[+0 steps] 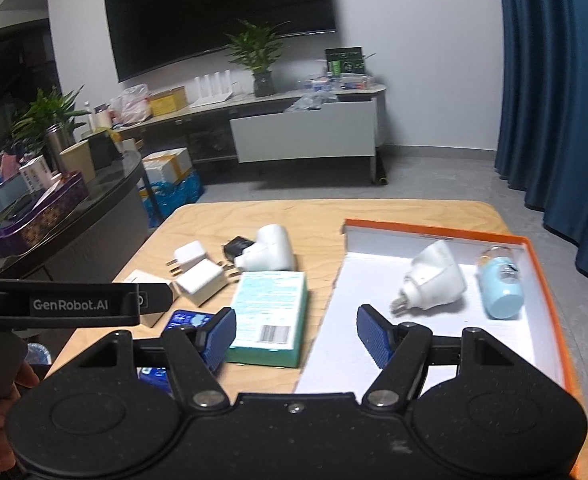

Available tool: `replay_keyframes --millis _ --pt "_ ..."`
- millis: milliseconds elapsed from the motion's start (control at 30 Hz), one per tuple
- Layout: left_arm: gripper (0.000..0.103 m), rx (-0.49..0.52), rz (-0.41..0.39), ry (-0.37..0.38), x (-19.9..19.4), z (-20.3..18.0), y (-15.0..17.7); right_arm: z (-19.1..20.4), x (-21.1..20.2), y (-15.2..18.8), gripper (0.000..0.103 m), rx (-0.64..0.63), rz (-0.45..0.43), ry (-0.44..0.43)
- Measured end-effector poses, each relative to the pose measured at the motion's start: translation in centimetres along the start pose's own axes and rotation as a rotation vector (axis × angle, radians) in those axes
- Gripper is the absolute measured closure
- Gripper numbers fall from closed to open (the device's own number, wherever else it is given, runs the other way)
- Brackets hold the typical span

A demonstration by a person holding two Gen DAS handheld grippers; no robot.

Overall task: Organize rigid objects
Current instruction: 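Move both tools back over the table toward the remaining items, then grasp the white charger box with the left tool while the right tool grasps the bandage box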

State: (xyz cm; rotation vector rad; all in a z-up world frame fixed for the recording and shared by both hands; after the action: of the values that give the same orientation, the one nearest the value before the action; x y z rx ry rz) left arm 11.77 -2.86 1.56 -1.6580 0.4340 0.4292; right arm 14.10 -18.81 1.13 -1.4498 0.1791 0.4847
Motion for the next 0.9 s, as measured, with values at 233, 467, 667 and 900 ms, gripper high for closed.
replay_keyframes --millis 233,467,667,900 --pt "0.003 -0.018 0.002 -0.026 0.1 1.7 0.3 1.6 0.7 0.3 0.023 -0.015 0.012 -0.031" --pt "0.003 -0.041 0.016 -0.056 0.5 3.4 1.0 1.8 1.1 0.6 0.023 -0.015 0.020 -0.039" --pt "0.003 -0.066 0.027 -0.098 1.3 5.6 1.5 1.3 1.4 1.0 0.023 -0.004 0.027 -0.040" --pt "0.003 -0.036 0.049 -0.135 3.7 7.8 1.8 1.0 1.8 1.4 0.023 0.005 0.038 -0.039"
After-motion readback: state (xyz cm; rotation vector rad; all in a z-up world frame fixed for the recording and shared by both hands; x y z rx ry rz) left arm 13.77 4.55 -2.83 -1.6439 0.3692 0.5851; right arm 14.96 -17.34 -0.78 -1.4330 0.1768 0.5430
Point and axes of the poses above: each gripper's, at about its wrist camera, not at the fingertips, and x roughly the way its jaws point, z to its left, y to its underside, the point moved 3 cm from there along x, roughly the way its jaws point, and after that the axes turned 12 degrees about -z, right-handed, at the moved point
